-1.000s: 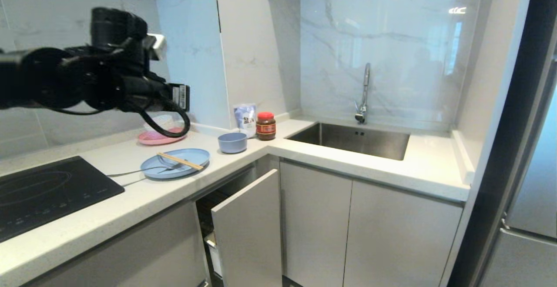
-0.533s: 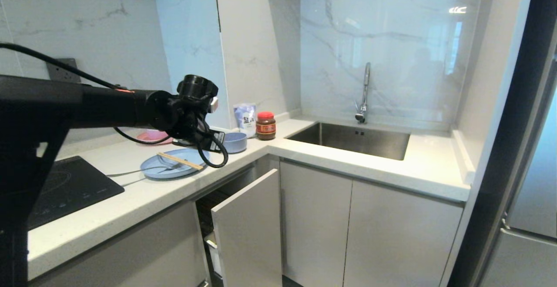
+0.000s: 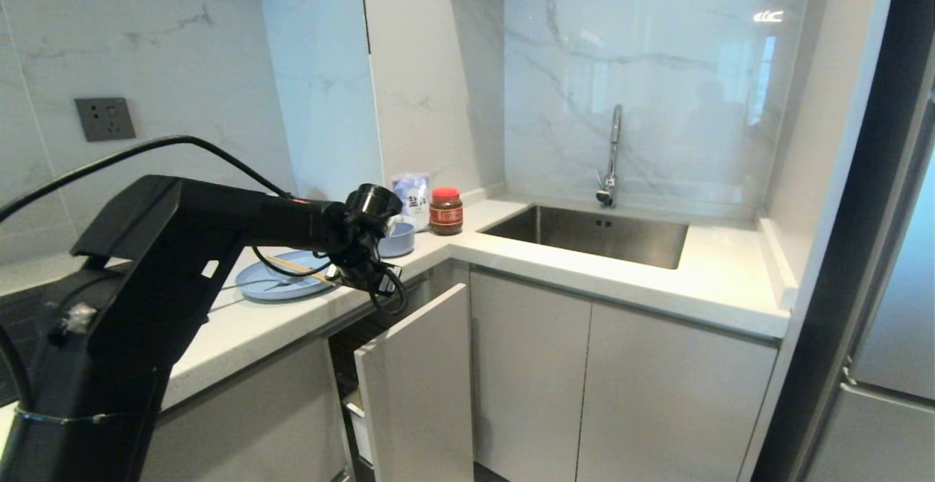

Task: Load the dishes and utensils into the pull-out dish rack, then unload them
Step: Open the cupboard

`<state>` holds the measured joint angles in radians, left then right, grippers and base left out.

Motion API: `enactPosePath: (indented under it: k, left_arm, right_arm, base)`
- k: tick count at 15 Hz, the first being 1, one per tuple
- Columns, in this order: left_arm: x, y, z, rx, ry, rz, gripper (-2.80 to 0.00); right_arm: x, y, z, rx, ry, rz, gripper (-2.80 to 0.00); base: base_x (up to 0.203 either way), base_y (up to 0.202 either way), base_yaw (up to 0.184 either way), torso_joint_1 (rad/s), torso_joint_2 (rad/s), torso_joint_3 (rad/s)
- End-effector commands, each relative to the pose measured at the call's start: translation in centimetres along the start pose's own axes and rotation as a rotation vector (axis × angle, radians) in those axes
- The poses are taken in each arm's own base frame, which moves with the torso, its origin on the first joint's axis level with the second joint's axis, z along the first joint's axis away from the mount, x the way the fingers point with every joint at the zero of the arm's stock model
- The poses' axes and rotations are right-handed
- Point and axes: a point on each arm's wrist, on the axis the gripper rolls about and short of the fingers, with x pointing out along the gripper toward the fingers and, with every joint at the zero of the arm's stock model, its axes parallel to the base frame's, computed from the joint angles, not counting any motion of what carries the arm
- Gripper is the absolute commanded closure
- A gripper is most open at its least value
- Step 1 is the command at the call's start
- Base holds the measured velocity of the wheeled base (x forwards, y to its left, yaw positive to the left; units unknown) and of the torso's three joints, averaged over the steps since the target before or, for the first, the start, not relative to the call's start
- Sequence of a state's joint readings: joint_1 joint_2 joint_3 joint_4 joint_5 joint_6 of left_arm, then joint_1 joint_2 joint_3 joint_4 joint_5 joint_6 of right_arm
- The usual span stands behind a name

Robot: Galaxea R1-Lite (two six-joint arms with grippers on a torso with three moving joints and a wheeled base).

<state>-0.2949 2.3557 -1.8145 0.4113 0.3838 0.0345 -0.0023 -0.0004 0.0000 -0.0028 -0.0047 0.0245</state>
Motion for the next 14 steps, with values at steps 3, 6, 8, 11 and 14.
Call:
enactPosePath:
  k: [3,6,8,11,14]
  left_arm:
    - [2.6,-1.1,-0.9,0.017,0.047,-0.059,0.00]
    - [3.5,-1.5,-1.1,0.020,0.059,-0.061,0.00]
    - [4.1,-1.7,-1.2,0.018,0.064,-0.059,0.00]
    - [4.3,-1.8,-1.1,-0.011,0.045,-0.057,0.00]
    - [4.8,-2.3,-1.5,-0.008,0.058,-0.061,0.00]
  right_arm:
    - [0.0,0.0,0.0,0.000,-0.003,0.000,0.00]
    - [0.0,0.0,0.0,0.000,-0.003,-0.001,0.00]
    - [0.0,0.0,0.0,0.000,-0.003,0.000,0.00]
    - [0.0,0.0,0.0,0.000,-0.003,-0.001,0.00]
    - [0.0,0.0,0.0,0.000,-0.003,0.001,0.00]
  base:
    - [0.000,0.000,0.000,0.000,0.00,0.000]
    - [0.000,0.000,0.000,0.000,0.00,0.000]
    - [0.000,0.000,0.000,0.000,0.00,0.000]
    - [0.000,0.000,0.000,0.000,0.00,0.000]
    - [0.000,0.000,0.000,0.000,0.00,0.000]
